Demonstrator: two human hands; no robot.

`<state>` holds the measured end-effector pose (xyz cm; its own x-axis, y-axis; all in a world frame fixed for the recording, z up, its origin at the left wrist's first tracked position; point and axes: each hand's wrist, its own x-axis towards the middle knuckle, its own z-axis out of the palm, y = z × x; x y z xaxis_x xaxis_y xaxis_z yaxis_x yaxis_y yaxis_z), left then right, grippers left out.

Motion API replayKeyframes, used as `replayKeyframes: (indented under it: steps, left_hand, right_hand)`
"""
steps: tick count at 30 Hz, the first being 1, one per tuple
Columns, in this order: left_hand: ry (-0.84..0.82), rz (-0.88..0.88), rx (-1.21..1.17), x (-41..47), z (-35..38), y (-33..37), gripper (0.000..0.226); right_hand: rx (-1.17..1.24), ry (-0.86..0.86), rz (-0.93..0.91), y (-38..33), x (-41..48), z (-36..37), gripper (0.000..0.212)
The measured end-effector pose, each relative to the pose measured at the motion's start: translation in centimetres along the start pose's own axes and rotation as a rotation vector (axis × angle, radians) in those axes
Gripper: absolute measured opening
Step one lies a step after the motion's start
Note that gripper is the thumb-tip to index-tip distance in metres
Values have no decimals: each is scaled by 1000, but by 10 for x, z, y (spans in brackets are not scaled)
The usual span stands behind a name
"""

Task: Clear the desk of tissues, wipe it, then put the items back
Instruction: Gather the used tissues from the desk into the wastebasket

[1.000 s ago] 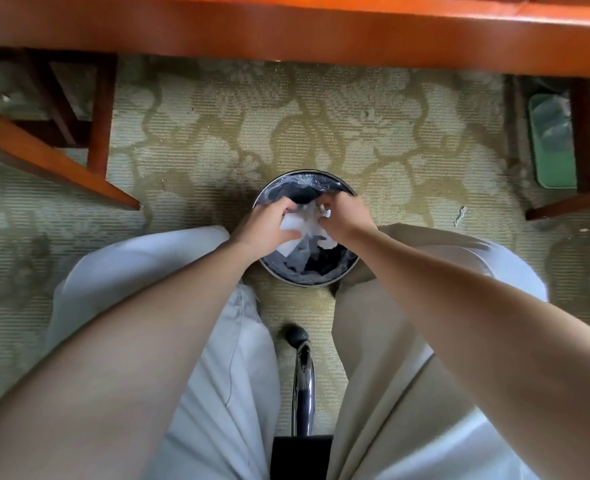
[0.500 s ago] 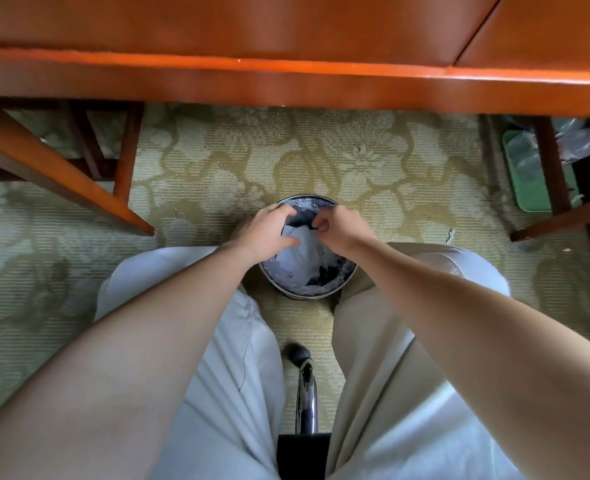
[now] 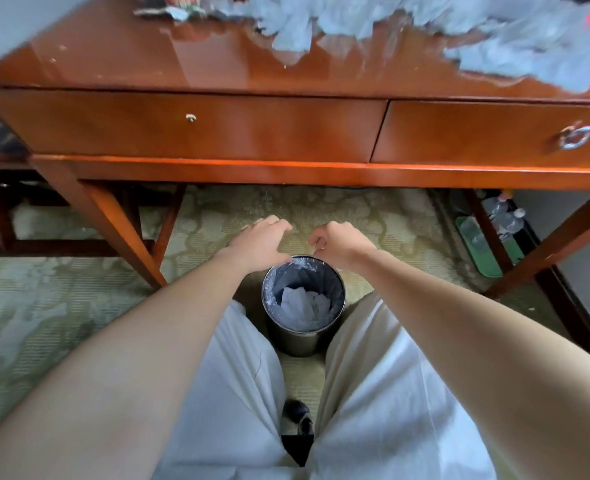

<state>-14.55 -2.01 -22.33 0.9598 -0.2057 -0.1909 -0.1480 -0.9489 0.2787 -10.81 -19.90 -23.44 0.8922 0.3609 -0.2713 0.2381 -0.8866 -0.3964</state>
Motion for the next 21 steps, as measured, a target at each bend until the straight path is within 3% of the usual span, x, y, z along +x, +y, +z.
replayKeyframes:
  steps: [9,21]
  left_hand:
    - [172,63,163,-33,-89,31,62]
    - [396,6,85,16,-211,34,48]
  right_hand:
    - [-16,210,-106,-35,-48,-94,28]
    - [-23,410,-91,-61,-9,-214,27]
